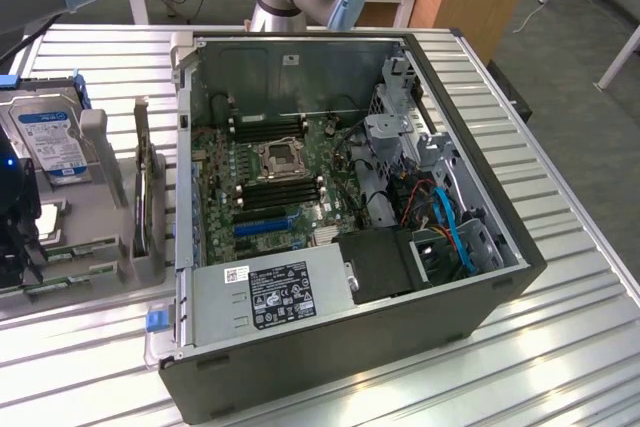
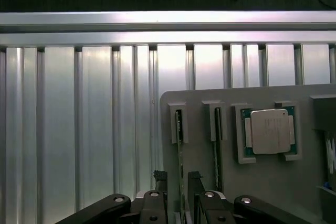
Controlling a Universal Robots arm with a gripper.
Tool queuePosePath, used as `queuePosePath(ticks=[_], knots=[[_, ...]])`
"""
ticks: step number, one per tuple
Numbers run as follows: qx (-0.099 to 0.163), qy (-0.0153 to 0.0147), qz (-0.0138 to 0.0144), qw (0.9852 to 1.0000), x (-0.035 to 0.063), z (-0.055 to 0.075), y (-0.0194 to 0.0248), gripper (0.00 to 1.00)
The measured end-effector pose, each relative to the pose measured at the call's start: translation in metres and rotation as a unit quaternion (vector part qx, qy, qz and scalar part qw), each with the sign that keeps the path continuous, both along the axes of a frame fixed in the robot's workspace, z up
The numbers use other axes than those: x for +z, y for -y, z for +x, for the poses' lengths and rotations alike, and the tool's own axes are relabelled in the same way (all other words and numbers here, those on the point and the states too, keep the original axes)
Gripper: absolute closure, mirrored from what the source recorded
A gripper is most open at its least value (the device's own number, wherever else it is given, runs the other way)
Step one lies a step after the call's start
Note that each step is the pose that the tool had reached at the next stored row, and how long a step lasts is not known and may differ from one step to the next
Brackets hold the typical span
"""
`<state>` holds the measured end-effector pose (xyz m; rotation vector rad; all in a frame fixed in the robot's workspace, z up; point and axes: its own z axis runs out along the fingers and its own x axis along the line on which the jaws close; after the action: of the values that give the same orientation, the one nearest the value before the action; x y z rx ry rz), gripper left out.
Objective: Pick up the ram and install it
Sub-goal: 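Pick up the ram and move it above insertion slot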
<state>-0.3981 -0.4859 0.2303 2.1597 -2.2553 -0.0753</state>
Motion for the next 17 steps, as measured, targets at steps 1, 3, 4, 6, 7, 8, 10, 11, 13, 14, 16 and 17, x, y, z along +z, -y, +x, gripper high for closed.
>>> queuePosePath(ticks=[1, 3, 4, 6, 7, 8, 10, 11, 13, 14, 16, 17], knots=[[0.000, 0.0001, 0.0000, 1.0000, -0.0001, 0.0000, 0.0000, 0.71], [0.000, 0.0002, 0.0002, 1.0000, -0.0003, 0.0001, -0.0003, 0.71], [0.000, 0.0002, 0.0002, 1.0000, -0.0003, -0.0001, -0.0010, 0.71], [0.000, 0.0000, 0.0001, 1.0000, -0.0001, 0.0000, -0.0024, 0.71], [0.000, 0.0001, 0.0002, 1.0000, -0.0003, -0.0001, -0.0033, 0.71], [0.000, 0.0001, 0.0001, 1.0000, -0.0003, -0.0001, -0.0039, 0.71], [0.000, 0.0001, 0.0001, 1.0000, -0.0003, -0.0001, -0.0038, 0.71], [0.000, 0.0001, 0.0001, 1.0000, -0.0003, -0.0001, -0.0038, 0.71], [0.000, 0.0001, 0.0001, 1.0000, -0.0002, -0.0001, -0.0039, 0.71], [0.000, 0.0001, 0.0001, 1.0000, -0.0002, 0.0003, -0.0039, 0.71], [0.000, 0.0001, 0.0001, 1.0000, -0.0002, 0.0021, -0.0040, 0.71], [0.000, 0.0001, 0.0001, 1.0000, -0.0002, 0.0035, -0.0039, 0.71]])
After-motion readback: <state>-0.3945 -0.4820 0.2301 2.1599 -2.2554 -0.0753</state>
